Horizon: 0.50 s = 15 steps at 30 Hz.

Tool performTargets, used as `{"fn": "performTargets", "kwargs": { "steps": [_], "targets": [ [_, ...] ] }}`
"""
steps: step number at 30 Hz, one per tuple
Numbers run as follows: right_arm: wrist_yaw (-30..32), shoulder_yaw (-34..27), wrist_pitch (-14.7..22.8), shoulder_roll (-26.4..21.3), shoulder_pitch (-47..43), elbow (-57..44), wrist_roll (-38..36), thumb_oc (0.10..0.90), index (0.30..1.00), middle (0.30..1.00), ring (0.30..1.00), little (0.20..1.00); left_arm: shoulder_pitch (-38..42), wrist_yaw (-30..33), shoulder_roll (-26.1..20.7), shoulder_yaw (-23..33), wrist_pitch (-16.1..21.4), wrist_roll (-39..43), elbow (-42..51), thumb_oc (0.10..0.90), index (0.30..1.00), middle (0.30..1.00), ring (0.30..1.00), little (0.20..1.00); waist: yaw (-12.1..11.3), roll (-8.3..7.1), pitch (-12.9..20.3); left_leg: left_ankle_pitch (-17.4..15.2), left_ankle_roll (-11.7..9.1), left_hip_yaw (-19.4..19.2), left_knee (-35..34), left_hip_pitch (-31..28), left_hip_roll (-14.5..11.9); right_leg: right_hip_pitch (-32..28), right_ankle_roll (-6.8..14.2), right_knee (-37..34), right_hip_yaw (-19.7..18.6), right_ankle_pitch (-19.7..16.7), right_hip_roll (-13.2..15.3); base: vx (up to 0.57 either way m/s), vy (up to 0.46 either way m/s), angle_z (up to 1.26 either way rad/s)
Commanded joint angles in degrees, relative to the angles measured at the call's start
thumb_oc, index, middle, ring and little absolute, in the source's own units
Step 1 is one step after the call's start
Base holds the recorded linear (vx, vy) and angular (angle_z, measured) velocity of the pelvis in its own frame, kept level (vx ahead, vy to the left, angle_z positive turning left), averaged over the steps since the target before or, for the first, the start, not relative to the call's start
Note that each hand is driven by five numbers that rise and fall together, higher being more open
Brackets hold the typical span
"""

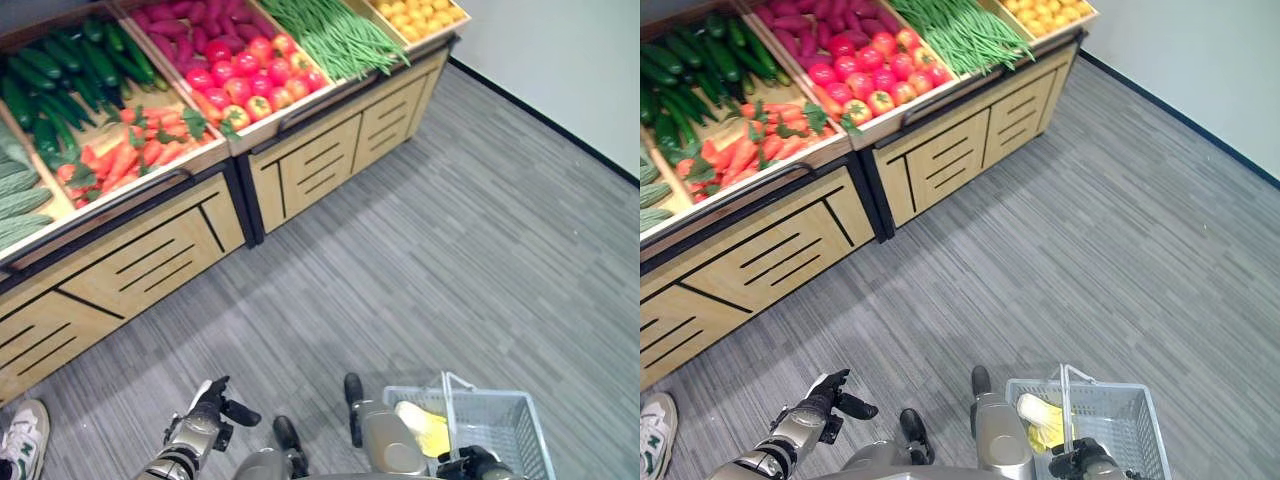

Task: Get the vegetables into the basket

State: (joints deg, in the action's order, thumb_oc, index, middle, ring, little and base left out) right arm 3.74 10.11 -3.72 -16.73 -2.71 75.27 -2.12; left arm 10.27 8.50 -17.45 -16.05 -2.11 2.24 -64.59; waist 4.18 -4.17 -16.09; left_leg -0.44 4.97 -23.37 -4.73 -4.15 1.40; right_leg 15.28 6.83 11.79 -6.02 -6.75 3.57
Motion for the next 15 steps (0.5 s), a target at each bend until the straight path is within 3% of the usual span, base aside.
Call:
{"fn": "performTargets", "kwargs": {
  "steps": [1,10,15],
  "targets": [
    [-0.3,3.0,0.3,-1.2,-0.7,0.9,0.0,0.400,0.300,0.300,0.300,0.300,2.3,1.4,-1.4,2.4,0.9,0.1,0.4,0.900,1.000,1.000,1.000,1.000,-0.2,0.80,-3.5,-6.0,-0.6,5.9,5.2,2.5,0.6,-0.8,0.1,0.6,-1.2,5.1,-1.1,0.02,-0.089,0.23],
    [-0.4,3.3,0.2,-2.4,-1.4,0.5,0.2,0.400,0.300,0.300,0.300,0.300,1.7,1.7,0.0,2.5,0.2,0.1,-1.9,0.900,1.000,1.000,1.000,1.000,-0.5,1.75,-2.1,-5.1,-2.6,8.7,5.3,2.1,-0.7,-4.6,-1.9,0.0,0.9,10.3,-1.5,0.03,-0.133,0.29],
    [-0.5,4.0,0.0,-2.6,-1.8,1.0,1.0,0.400,0.300,0.300,0.300,0.300,1.9,1.5,0.5,1.8,0.0,-0.3,-1.9,0.900,1.000,1.000,1.000,1.000,-0.6,1.99,-2.1,-4.8,-3.0,9.5,5.4,2.0,-1.0,-5.2,-2.5,-0.1,2.4,10.7,-1.3,0.02,-0.089,0.12]
  ]
}}
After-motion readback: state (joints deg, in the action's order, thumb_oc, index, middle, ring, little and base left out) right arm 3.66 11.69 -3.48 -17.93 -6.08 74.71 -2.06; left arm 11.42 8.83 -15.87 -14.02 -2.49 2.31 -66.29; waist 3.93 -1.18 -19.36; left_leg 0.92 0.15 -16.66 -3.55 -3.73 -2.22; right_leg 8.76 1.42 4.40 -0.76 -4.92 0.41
